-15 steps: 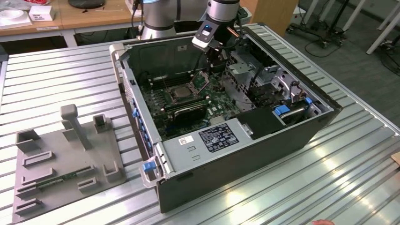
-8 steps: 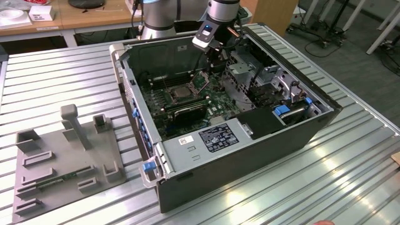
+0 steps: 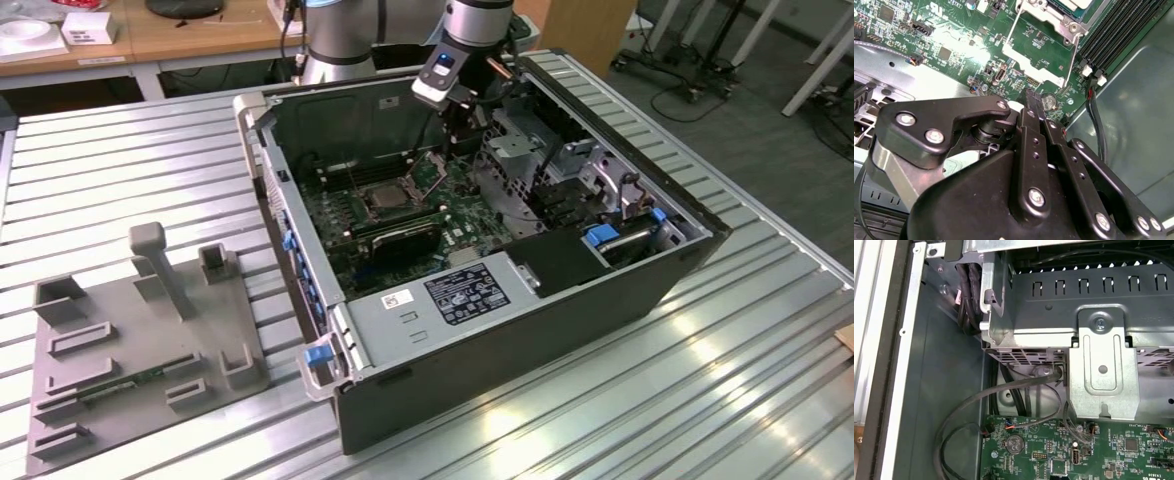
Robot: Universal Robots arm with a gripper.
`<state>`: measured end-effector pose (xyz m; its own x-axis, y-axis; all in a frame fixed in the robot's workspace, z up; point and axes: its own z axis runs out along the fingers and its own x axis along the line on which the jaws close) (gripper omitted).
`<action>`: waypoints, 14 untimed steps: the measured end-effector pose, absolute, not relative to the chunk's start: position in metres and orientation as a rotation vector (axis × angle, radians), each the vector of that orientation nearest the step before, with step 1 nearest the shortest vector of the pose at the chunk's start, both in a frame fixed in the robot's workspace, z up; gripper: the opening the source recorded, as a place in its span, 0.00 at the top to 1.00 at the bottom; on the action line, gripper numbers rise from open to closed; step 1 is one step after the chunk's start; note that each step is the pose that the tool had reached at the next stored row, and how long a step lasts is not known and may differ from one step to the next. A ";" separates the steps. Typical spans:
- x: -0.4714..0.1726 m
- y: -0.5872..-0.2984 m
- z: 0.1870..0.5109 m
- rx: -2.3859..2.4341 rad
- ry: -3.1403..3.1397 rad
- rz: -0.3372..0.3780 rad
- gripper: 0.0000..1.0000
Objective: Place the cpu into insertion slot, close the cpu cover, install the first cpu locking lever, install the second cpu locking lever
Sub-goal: 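Close the cpu cover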
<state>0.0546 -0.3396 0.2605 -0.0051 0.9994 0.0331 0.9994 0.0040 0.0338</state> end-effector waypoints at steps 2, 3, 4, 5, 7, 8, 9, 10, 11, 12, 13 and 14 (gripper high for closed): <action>0.055 -0.340 0.260 2.216 2.226 0.075 0.89; 0.055 -0.340 0.259 2.216 2.226 0.075 0.89; 0.055 -0.340 0.259 2.216 2.226 0.075 0.89; 0.055 -0.340 0.258 2.216 2.226 0.075 0.89; 0.055 -0.339 0.256 2.216 2.226 0.075 0.89; 0.055 -0.340 0.256 2.215 2.226 0.075 0.89; 0.055 -0.340 0.255 2.216 2.226 0.075 0.89; 0.055 -0.340 0.254 2.215 2.226 0.075 0.89; 0.055 -0.339 0.254 2.216 2.226 0.075 0.89; 0.055 -0.339 0.253 2.215 2.226 0.075 0.89; 0.055 -0.340 0.252 2.215 2.226 0.075 0.89; 0.055 -0.340 0.251 2.215 2.226 0.075 0.89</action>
